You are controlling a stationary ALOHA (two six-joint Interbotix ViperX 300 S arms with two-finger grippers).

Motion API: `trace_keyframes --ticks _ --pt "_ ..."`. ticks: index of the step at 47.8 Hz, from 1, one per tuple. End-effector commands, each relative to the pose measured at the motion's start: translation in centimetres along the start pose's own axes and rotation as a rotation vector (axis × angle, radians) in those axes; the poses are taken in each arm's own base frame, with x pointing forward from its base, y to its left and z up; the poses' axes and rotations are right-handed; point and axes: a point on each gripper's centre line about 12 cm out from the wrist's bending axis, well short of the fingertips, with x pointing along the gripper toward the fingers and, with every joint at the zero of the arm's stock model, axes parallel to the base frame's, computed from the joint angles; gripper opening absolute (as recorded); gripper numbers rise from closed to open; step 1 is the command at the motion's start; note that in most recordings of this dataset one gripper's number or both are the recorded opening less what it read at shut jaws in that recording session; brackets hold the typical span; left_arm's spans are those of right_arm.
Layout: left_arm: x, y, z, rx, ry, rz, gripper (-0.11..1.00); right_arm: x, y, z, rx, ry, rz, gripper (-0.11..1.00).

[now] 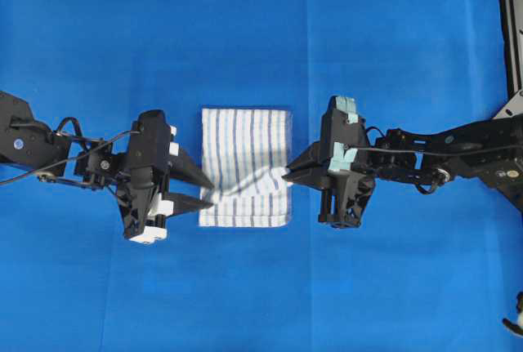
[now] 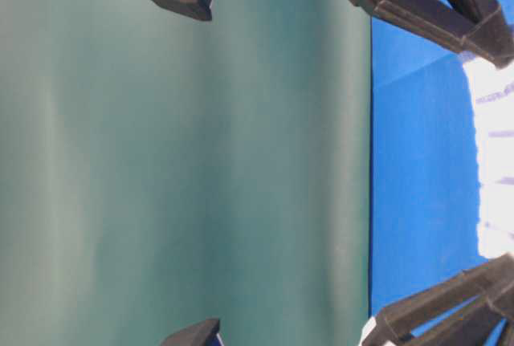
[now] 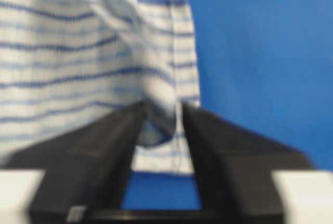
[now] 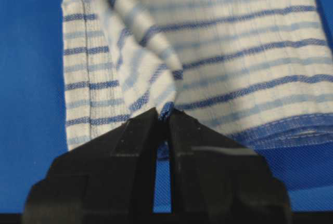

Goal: Fold the blue towel.
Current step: 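Release the towel and pull both grippers outward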

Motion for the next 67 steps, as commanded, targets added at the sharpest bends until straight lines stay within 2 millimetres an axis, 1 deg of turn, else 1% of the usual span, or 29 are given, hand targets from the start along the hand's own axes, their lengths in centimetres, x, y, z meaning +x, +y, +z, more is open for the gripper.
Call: trace_keyframes --ticks 1,4,5,7,11,14,16,20,29,38,44,49,54,59,64,67 --pt "-0.2 0.2 0.6 -0.01 -0.021 0.004 0.42 -0.2 0.8 0.9 -0.002 -0.029 0.021 0.22" --pt "-0.3 0.3 0.5 -0.008 -0.019 0.007 0.57 -0.2 0.9 0.9 -0.002 -0.028 0.023 0.4" --pt "-0.4 0.3 0.5 -0.007 -0.019 0.007 0.62 -0.2 0.8 0.9 0.0 -0.028 0.021 0.48" --pt "-0.5 0.5 0.4 -0.008 -0.015 0.011 0.7 -0.2 0.9 0.9 -0.002 -0.029 0.024 0.61" --pt "-1.0 0.9 0.4 -0.009 -0.007 0.021 0.78 -0.3 0.9 0.9 -0.003 -0.029 0.024 0.83" --pt "-1.6 1.0 0.4 -0.013 -0.006 0.025 0.78 -0.6 0.9 1.0 -0.005 -0.032 0.026 0.93" --pt "-2.0 0.9 0.6 -0.009 -0.012 0.022 0.77 -0.8 0.8 1.0 -0.006 -0.036 0.028 0.94" --pt "-2.8 0.8 1.1 -0.007 -0.031 0.017 0.77 -1.4 0.9 1.3 -0.007 -0.05 0.035 0.89" --pt "-4.7 0.5 2.3 0.008 -0.07 0.004 0.77 -3.2 0.9 2.2 -0.026 -0.097 0.055 0.9" --pt "-7.0 0.1 3.5 0.049 -0.095 -0.004 0.77 -5.9 1.0 3.6 -0.074 -0.171 0.082 0.9" --pt "-9.4 -0.1 4.2 0.082 -0.126 -0.012 0.77 -8.4 0.5 4.1 -0.106 -0.229 0.095 0.9" --pt "-11.6 -0.1 4.3 0.103 -0.171 -0.02 0.77 -10.5 -0.1 4.0 -0.126 -0.274 0.105 0.9" --pt "-13.9 0.1 3.7 0.111 -0.223 -0.026 0.77 -13.0 -0.7 3.7 -0.137 -0.327 0.122 0.9" --pt "-15.8 0.3 3.2 0.112 -0.272 -0.032 0.77 -15.1 -1.2 3.3 -0.143 -0.372 0.147 0.9" --pt "-17.7 0.7 2.5 0.117 -0.322 -0.03 0.77 -16.7 -1.9 2.3 -0.154 -0.402 0.161 0.9" --pt "-18.5 0.9 1.9 0.125 -0.343 -0.025 0.77 -17.2 -2.3 1.5 -0.166 -0.408 0.162 0.9"
